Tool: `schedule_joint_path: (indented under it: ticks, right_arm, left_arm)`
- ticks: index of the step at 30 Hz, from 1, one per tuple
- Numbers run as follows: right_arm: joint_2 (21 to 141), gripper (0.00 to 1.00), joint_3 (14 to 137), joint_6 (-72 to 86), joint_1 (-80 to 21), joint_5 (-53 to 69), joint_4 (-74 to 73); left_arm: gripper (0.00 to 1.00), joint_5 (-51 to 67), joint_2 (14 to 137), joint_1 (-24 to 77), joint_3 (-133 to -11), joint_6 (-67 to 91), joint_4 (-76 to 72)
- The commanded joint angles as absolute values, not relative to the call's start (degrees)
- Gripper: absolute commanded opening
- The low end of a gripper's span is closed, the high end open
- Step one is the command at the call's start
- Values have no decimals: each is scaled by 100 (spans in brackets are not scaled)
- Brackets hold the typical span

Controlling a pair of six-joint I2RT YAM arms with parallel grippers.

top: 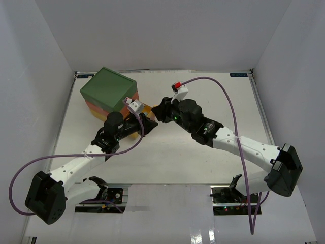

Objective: Sort the stationery into containers
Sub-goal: Close the pen cap on the pen.

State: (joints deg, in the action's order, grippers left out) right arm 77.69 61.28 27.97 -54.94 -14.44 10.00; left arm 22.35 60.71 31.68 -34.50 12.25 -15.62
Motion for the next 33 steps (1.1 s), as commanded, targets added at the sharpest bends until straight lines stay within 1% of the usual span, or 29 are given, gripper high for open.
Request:
schedule_joint_path:
  ticks: [1,6,8,9,10,16,18,20,28,31,32,33]
  right_arm:
    - [7937,41,6143,2452,-5485,-1573,-413]
    - [8024,58,6389,2443,-5361,-1503,-404]
    - [8051,60,6468,2408,-5309,-1485,-396]
    - [8077,64,6617,2339,-5282,-1494,-396]
    - [8086,66,6705,2303,-5213,-1485,-396]
    - [8121,67,7513,2013,-4931,-1450,-396]
    - [8147,71,7716,1978,-4835,-1380,-404]
    - [8156,74,7804,1978,-4773,-1327,-387]
    - [8078,80,7954,1916,-4650,-1063,-272]
    - [7911,84,7849,1872,-4553,-1090,-264]
    - [7841,90,7736,1776,-4483,-1090,-246]
    - [7762,93,7673,1723,-4456,-1125,-220]
  left_arm:
    - [0,2233,5739,3164,-3683,1494,-2663]
    - [0,2206,5695,3182,-3648,1521,-2531]
    - [0,2188,5704,3182,-3656,1512,-2479]
    - [0,2188,5739,3182,-3674,1520,-2452]
    - [0,2197,5757,3182,-3665,1521,-2443]
    - [0,2206,5923,3226,-3639,1661,-2408]
    - [0,2197,5967,3243,-3647,1670,-2382]
    - [0,2197,6020,3243,-3665,1670,-2321]
    - [0,2171,6284,3261,-3779,1679,-2093]
    - [0,2022,6346,3261,-3849,1644,-1839]
    - [0,1969,6372,3261,-3919,1626,-1759]
    - [0,1925,6398,3252,-3955,1609,-1688]
